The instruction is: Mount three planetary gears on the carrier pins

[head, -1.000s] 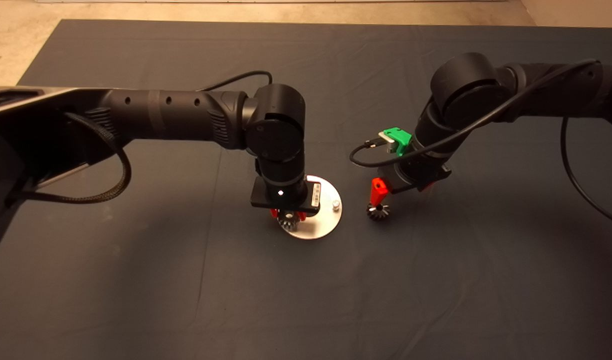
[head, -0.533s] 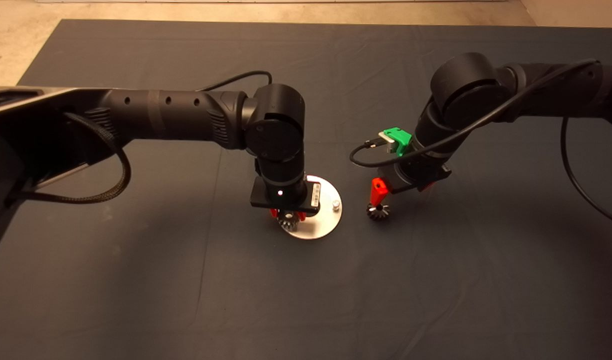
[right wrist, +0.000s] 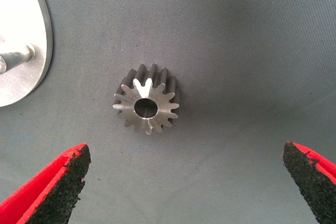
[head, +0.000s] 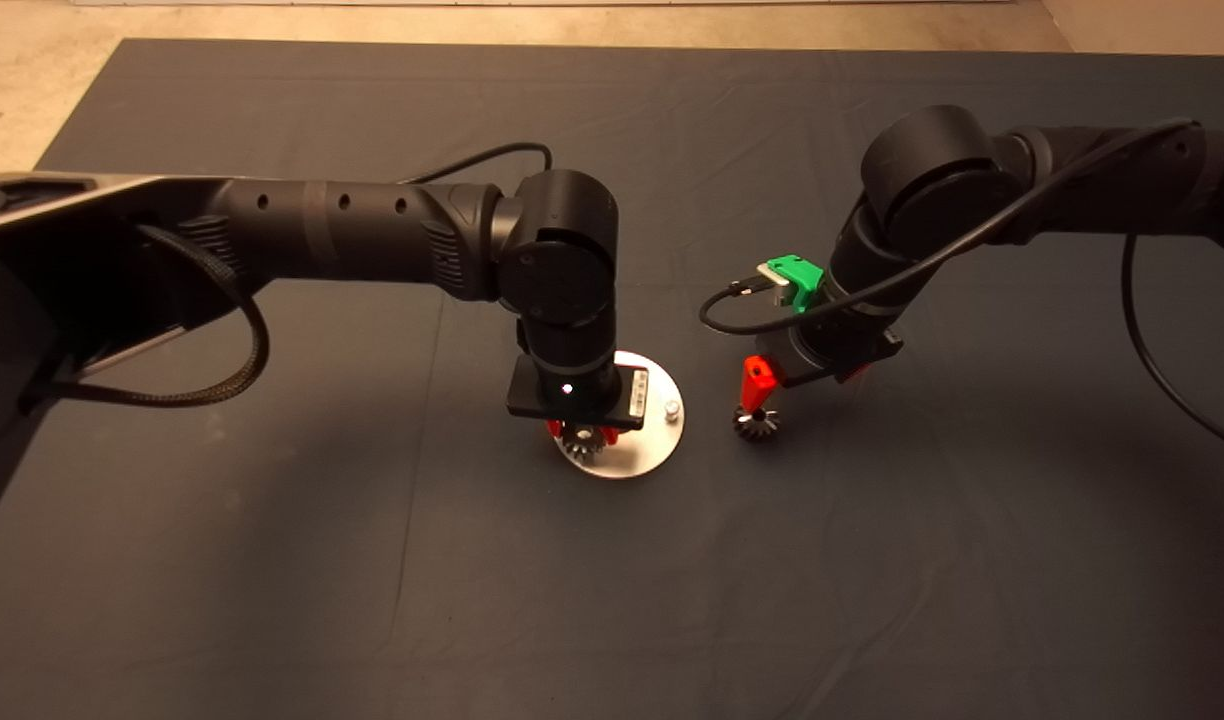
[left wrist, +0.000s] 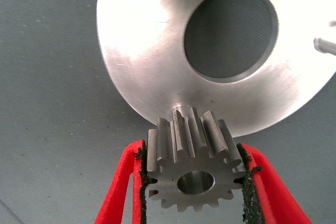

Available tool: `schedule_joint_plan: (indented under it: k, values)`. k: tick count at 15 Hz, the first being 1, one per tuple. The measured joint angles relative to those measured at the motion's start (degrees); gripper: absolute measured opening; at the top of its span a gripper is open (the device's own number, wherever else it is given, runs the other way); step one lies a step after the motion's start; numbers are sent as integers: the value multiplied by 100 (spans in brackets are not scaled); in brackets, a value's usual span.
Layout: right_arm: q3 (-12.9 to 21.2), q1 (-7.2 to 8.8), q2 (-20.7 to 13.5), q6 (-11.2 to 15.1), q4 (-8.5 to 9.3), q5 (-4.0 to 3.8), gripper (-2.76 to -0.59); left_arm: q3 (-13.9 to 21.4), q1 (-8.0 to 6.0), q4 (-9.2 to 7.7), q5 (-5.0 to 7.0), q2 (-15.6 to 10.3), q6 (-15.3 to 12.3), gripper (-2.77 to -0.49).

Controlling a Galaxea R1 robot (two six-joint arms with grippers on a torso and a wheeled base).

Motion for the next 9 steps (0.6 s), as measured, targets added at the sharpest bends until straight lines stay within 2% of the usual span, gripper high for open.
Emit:
schedule_joint_plan:
  k: [9]
  values:
    - [1, 0, -9, 0, 1, 0, -63, 28, 46, 0, 2, -52, -4, -243]
